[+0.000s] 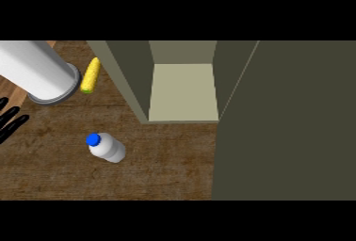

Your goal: Pick up the bottled water, place it into the cabinet and close the cabinet

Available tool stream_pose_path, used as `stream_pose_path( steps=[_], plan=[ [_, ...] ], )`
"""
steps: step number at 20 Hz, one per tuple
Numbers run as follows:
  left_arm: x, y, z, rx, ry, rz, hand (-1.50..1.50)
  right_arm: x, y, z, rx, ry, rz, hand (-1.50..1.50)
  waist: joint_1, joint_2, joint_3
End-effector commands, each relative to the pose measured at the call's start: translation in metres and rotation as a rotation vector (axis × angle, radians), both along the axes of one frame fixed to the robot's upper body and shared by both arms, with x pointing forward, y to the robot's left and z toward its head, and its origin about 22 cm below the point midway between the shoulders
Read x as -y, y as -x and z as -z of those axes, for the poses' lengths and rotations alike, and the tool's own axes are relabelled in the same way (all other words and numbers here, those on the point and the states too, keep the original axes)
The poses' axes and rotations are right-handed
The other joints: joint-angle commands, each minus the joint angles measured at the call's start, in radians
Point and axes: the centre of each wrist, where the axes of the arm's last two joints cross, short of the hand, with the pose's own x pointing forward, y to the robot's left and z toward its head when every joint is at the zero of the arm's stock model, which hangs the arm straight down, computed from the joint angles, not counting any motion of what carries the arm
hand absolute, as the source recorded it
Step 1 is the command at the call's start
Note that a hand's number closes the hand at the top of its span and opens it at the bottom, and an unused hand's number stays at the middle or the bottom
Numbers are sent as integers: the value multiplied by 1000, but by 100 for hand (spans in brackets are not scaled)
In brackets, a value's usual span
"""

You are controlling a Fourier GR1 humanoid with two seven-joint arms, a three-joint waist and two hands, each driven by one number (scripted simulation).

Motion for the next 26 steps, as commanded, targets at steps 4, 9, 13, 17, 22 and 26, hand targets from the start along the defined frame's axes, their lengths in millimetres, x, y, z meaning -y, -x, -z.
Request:
stream_pose_path(
  steps=[4,9,13,17,22,26],
  plan=[
    [-1,-17,18,-43,-10,-65,-150,1,36,-30,46,7,7,-150,-13,0,0],
    [4,-25,60,-62,-44,-127,-150,2,30,-14,27,25,14,-150,-12,3,-1],
    [8,-30,80,-82,-67,-93,-150,-8,35,-5,48,24,28,-150,-10,2,-1],
    [27,-30,101,-89,-75,-77,-150,5,46,-31,39,51,23,-150,-4,3,-1],
    [39,-45,131,-123,-87,-119,-150,8,51,-20,45,35,21,-150,-16,3,-1],
    [63,-57,153,-149,-68,-174,-150,9,60,-19,51,37,-18,-150,-29,4,-2]
  ],
)
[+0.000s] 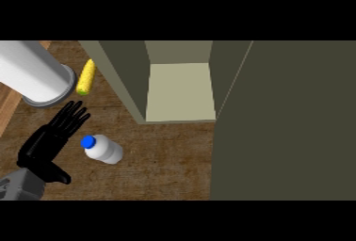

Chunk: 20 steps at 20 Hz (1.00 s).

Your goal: Pick up the bottled water, place it into the cabinet and close the cabinet

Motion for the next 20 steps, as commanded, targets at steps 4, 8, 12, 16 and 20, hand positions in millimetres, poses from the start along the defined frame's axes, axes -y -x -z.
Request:
stream_pose_path(
  steps=[4,8,12,16,20],
  plan=[
    [6,4,40,17,2,-32,-150,1,16,-27,47,-27,-1,-150,-3,4,-1],
    [22,1,56,-4,13,-42,-150,2,22,-31,41,-21,-31,-150,-13,4,-2],
    [30,4,68,-53,86,51,-150,-4,18,-22,38,-16,-21,-150,-8,6,-3],
    [42,15,84,-100,135,110,-150,-5,19,-17,33,-23,-16,-150,-7,5,-3],
    [71,13,95,-111,148,113,-150,2,19,-14,38,-24,-22,-150,-10,10,-3]
  ],
)
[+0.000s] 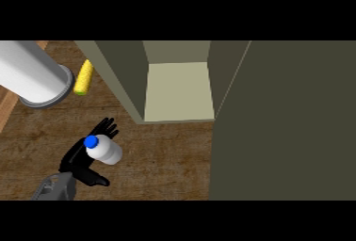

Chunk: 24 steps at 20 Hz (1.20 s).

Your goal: Pick up the bottled water, place it into the cabinet and close the cabinet

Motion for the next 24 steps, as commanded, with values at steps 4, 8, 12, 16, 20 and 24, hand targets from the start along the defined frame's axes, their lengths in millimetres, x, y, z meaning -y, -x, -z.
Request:
stream_pose_path(
  steps=[4,8,12,16,20,24],
  plan=[
    [4,-11,2,69,196,8,150,2,9,-26,34,-1,6,-150,-4,3,-1],
    [26,0,19,19,232,3,150,3,12,-11,16,-23,1,-150,-3,-1,1],
    [32,4,25,15,288,-18,150,4,13,-14,21,-11,-6,-150,-4,0,0],
    [25,-3,17,32,311,51,150,0,10,-12,31,-16,18,-150,6,0,0],
    [54,20,35,112,162,-333,150,-1,11,-13,31,-8,28,-150,31,-7,2],
    [82,36,47,188,54,-530,150,2,11,-8,14,-6,40,-150,30,-7,3]
  ],
)
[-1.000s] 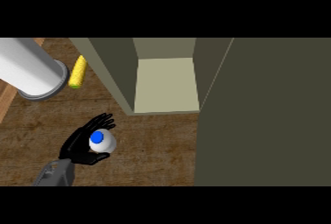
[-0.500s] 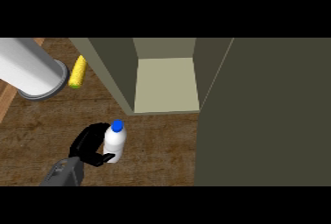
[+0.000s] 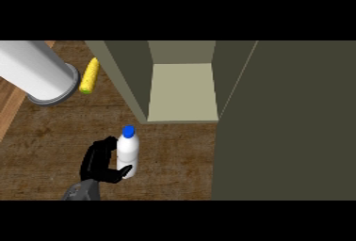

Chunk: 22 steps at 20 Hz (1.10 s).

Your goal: Pick up the bottled water, place it into the cabinet and close the cabinet

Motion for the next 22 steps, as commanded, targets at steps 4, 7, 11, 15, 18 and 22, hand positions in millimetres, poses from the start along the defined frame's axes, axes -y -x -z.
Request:
stream_pose_path(
  steps=[4,7,11,15,18,22],
  plan=[
    [39,0,0,99,11,-105,150,2,4,-35,23,-14,-7,-150,6,-2,0],
    [49,-12,-10,86,26,-71,150,-7,3,-26,11,-34,5,-150,4,-3,0],
    [67,-21,-30,82,29,-28,150,-2,-1,-19,13,-32,0,-150,11,-5,1],
    [101,-37,-56,73,14,-25,150,0,-8,-14,23,-33,-1,-150,5,-2,0],
    [116,-43,-78,102,-14,-11,150,-8,-5,-16,13,-30,-2,-150,5,-3,0],
    [134,-59,-109,168,-121,-31,150,6,1,-12,18,-41,13,-150,3,-4,1]
  ],
)
